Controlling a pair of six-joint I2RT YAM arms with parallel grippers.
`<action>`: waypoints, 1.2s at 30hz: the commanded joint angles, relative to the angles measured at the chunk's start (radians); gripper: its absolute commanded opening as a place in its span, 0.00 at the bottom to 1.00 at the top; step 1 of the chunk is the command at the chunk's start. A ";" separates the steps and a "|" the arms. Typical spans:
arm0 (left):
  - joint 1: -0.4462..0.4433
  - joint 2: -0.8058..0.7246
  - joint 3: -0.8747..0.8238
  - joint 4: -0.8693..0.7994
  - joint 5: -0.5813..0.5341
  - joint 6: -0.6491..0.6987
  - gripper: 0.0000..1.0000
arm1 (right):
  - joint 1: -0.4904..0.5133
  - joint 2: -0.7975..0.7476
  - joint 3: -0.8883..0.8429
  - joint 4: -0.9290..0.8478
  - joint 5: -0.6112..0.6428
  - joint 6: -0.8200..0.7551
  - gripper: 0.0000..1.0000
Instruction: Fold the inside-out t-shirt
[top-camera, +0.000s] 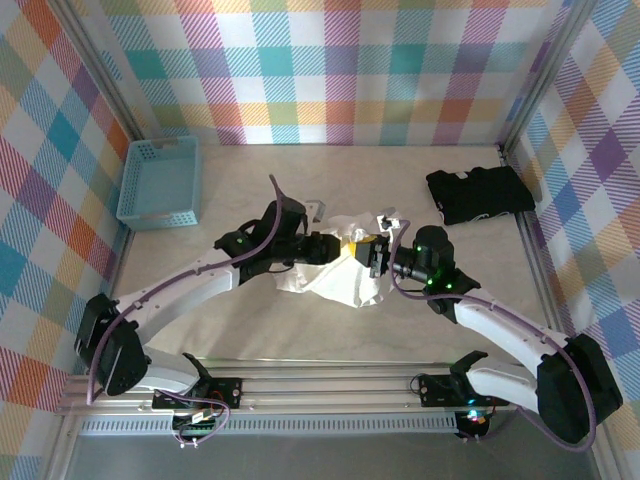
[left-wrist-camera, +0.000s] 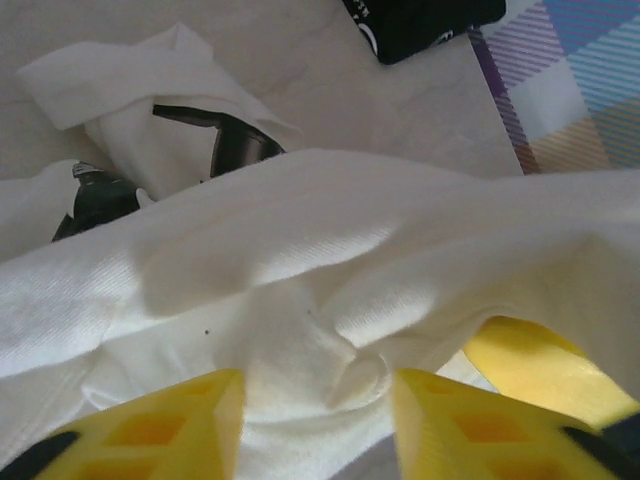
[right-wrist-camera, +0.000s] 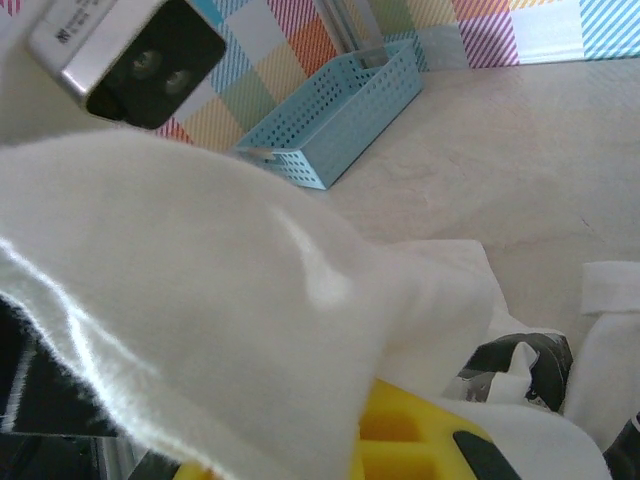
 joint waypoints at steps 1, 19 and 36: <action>0.020 0.013 0.011 0.085 0.014 -0.012 0.30 | -0.005 -0.026 -0.013 0.043 -0.014 -0.002 0.00; 0.032 -0.250 -0.268 0.455 0.085 0.248 0.00 | -0.055 -0.069 0.031 -0.265 0.171 -0.008 0.33; 0.033 -0.255 -0.136 0.198 0.045 0.326 0.00 | 0.044 -0.170 0.181 -0.546 0.165 -0.569 0.69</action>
